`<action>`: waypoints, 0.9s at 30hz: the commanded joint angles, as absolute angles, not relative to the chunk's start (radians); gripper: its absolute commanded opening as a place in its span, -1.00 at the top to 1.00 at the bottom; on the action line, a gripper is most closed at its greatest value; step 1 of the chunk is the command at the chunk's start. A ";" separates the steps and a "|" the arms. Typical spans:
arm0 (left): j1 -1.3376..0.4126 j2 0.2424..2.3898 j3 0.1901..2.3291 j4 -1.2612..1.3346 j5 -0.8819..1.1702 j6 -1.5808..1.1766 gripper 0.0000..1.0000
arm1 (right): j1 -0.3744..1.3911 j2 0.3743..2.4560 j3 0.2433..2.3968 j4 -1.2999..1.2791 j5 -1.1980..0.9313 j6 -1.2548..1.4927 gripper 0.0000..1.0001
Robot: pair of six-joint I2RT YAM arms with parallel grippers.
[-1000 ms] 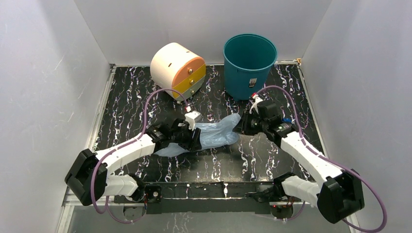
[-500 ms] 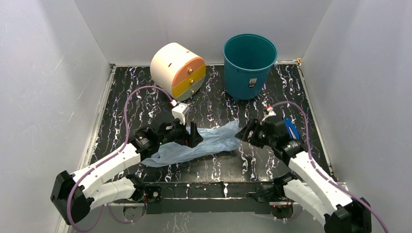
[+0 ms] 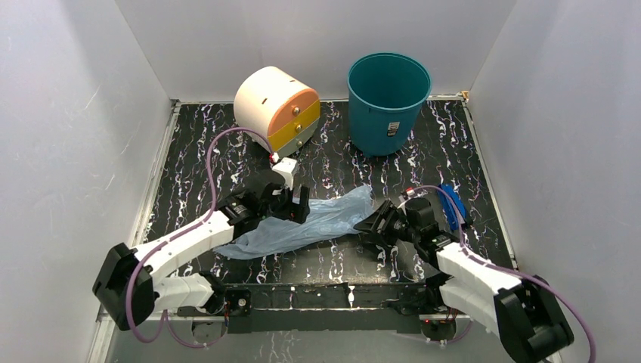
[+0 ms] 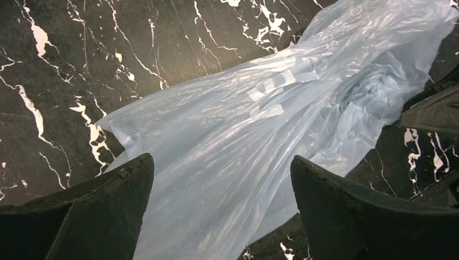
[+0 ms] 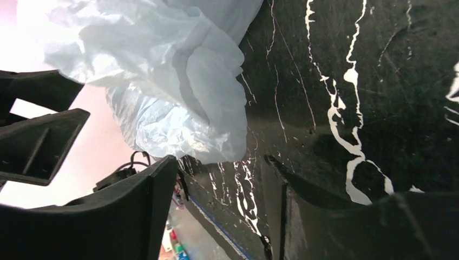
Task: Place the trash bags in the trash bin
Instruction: Adjust the trash bag at the center of the board.
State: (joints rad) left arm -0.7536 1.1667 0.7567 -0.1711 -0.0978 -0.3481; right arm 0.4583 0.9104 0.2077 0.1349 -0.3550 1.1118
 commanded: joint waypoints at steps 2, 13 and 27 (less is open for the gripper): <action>-0.730 1.211 0.759 -0.096 -0.106 -0.335 -0.89 | 0.455 1.022 0.258 0.319 -0.402 1.151 -0.09; -0.711 1.287 0.686 0.009 0.352 -0.387 -0.19 | 0.453 1.067 0.466 0.009 -0.194 0.662 0.98; -0.804 1.112 0.597 0.185 0.598 -0.629 0.05 | 0.455 1.313 0.694 -0.122 -0.035 0.508 0.93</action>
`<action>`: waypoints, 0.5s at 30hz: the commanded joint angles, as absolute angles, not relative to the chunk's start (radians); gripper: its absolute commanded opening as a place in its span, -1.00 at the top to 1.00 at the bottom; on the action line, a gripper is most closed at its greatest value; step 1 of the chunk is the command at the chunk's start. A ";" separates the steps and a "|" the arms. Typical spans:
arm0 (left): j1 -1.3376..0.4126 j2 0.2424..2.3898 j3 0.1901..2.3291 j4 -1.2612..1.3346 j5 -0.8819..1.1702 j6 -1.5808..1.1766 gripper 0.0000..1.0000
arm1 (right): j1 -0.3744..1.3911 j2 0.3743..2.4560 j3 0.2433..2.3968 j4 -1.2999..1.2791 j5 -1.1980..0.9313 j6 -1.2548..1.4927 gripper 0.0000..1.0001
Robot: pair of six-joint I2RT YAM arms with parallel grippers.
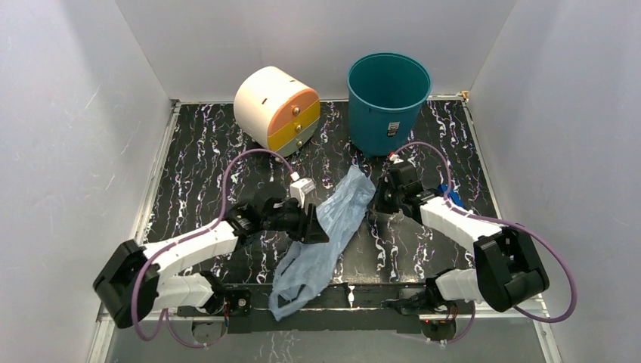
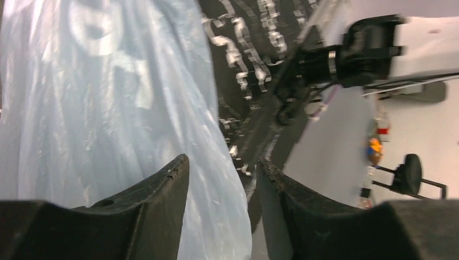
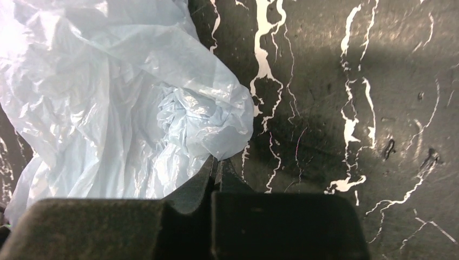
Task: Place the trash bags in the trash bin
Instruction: Adjust the trash bag at the center of the board.
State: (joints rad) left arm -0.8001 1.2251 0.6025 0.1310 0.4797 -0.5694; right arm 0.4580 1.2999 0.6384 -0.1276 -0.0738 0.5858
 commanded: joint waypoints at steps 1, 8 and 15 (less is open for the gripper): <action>-0.807 1.090 0.606 0.142 0.590 -0.620 -0.08 | 0.455 1.315 0.701 -0.121 -0.040 0.504 0.91; -0.803 0.965 0.734 -0.222 0.075 -0.468 -0.82 | 0.453 1.251 0.704 -0.212 0.013 0.495 0.64; -0.794 1.237 0.906 -0.150 0.043 -0.356 -0.86 | 0.452 1.127 0.614 -0.201 0.032 0.597 -0.01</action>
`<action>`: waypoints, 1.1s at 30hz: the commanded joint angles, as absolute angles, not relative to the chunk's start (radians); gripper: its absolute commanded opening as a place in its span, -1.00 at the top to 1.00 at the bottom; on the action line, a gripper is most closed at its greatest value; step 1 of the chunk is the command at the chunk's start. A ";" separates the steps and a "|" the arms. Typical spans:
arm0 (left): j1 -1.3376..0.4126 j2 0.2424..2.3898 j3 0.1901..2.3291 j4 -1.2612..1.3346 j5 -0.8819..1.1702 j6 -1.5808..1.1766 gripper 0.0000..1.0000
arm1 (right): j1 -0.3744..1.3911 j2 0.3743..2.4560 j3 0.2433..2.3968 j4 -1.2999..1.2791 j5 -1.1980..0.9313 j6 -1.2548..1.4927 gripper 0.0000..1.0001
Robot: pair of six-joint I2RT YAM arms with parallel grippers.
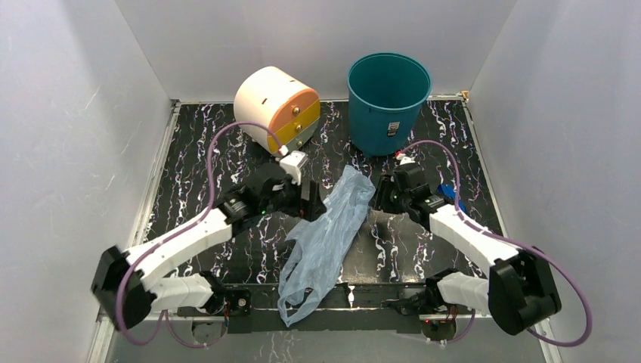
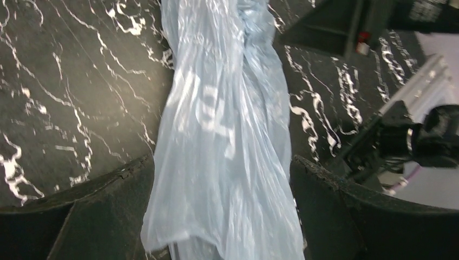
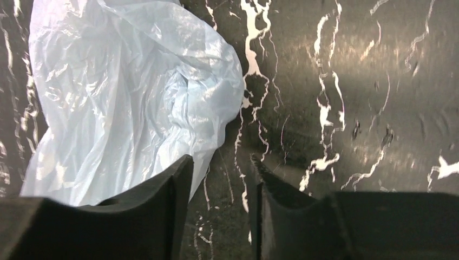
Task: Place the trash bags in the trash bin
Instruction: Adjust the trash bag at the center of the board, then pick up the trash bag from the center of the board.
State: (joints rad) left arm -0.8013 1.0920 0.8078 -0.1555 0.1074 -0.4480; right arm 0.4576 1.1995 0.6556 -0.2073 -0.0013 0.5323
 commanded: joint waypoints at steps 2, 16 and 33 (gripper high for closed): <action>-0.781 1.329 0.959 -0.115 0.098 -0.339 -0.86 | 0.450 1.094 0.573 -0.186 0.032 0.644 -0.08; -0.690 1.796 1.247 0.018 0.342 -0.370 -0.25 | 0.431 1.025 0.377 0.115 -0.005 1.005 -0.29; -0.690 1.318 0.698 0.232 0.181 -0.634 1.00 | 0.419 1.169 0.532 0.106 -0.292 0.881 -0.30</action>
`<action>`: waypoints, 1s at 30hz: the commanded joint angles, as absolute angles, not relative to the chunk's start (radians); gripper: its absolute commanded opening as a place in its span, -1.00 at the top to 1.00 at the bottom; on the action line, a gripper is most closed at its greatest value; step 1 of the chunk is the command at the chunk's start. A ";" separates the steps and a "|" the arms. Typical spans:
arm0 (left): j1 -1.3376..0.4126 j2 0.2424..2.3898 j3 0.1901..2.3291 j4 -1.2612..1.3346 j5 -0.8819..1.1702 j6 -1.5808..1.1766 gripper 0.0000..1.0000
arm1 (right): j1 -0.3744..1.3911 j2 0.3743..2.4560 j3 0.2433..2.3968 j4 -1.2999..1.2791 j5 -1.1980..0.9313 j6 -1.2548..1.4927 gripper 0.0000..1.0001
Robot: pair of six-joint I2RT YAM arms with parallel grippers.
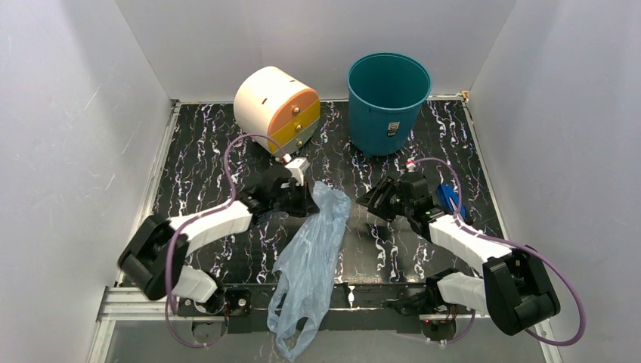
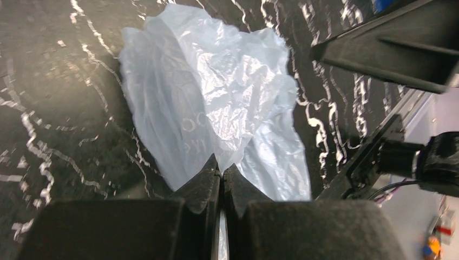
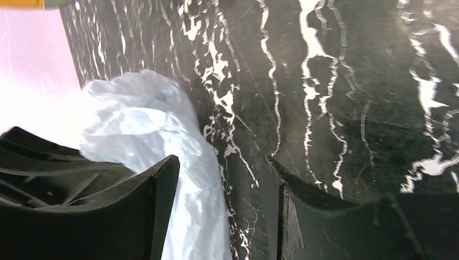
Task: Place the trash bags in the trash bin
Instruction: Pick up the trash bag from the center of the board, then unfold the trash bag at the center of the board.
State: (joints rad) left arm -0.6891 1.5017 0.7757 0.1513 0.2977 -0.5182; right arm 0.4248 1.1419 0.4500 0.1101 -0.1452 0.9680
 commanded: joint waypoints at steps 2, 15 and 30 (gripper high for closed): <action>-0.691 1.252 0.654 0.216 0.132 -0.661 1.00 | 0.420 1.184 0.574 0.061 -0.373 0.838 -0.25; -0.692 1.202 0.649 0.069 0.076 -0.650 1.00 | 0.764 1.213 0.858 -0.192 -0.157 0.566 -0.09; -0.692 1.261 0.693 -0.005 0.103 -0.631 1.00 | 0.831 1.492 1.044 -0.294 -0.020 0.367 0.21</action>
